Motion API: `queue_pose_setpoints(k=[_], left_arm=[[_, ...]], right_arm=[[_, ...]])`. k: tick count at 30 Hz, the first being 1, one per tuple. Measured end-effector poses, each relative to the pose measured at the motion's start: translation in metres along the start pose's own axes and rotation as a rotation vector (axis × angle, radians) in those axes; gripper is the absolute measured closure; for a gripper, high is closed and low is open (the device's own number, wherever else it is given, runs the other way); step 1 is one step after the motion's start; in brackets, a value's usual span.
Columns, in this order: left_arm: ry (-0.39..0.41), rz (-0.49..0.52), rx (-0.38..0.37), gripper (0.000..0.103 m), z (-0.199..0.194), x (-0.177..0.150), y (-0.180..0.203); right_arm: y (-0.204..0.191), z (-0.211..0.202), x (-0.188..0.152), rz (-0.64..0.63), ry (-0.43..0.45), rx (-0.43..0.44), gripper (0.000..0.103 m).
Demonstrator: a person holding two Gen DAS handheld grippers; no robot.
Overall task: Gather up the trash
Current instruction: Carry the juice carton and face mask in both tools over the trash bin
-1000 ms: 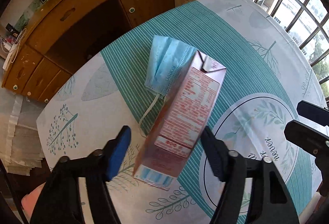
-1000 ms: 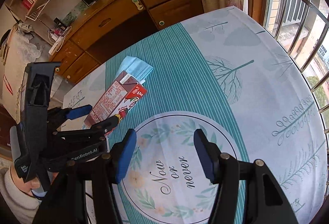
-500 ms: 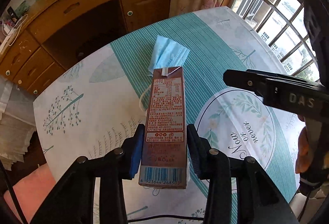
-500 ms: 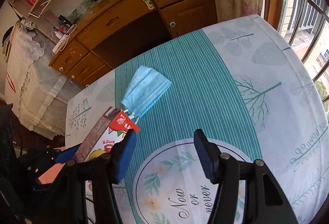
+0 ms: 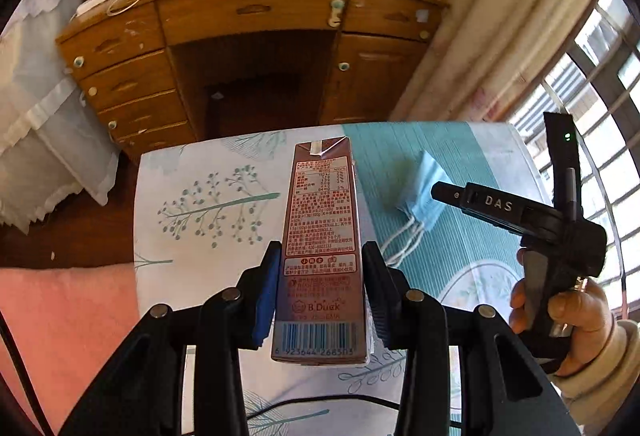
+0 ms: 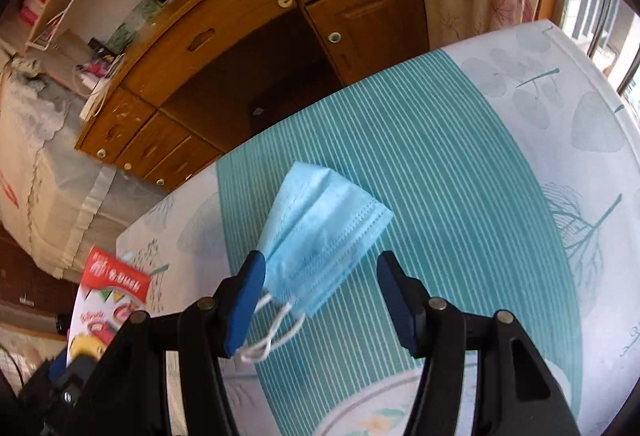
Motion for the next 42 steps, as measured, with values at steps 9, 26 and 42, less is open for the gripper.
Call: queue_pose_setpoints(k=[9, 26, 42], left_arm=[[-0.006, -0.080, 0.003, 0.065, 0.000, -0.010, -0.025], [0.020, -0.089, 0.036, 0.065, -0.024, -0.049, -0.018], [0.028, -0.019, 0.052, 0.065, -0.116, -0.203, 0.091]], right_arm=[[-0.022, 0.027, 0.013, -0.034, 0.028, -0.058, 0.039], [-0.008, -0.011, -0.066, -0.230, -0.003, -0.023, 0.092], [0.095, -0.168, -0.244, -0.227, -0.059, 0.100, 0.092]])
Point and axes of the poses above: each gripper's, at about its wrist camera, not at the fingertips, and z roughly the way its jaws point, y to its right, x to its top, the point moved 5 cm from there along z, roughly the way its jaws point, and after that the axes turned 6 degrees about -z, right-handed, at the moved point
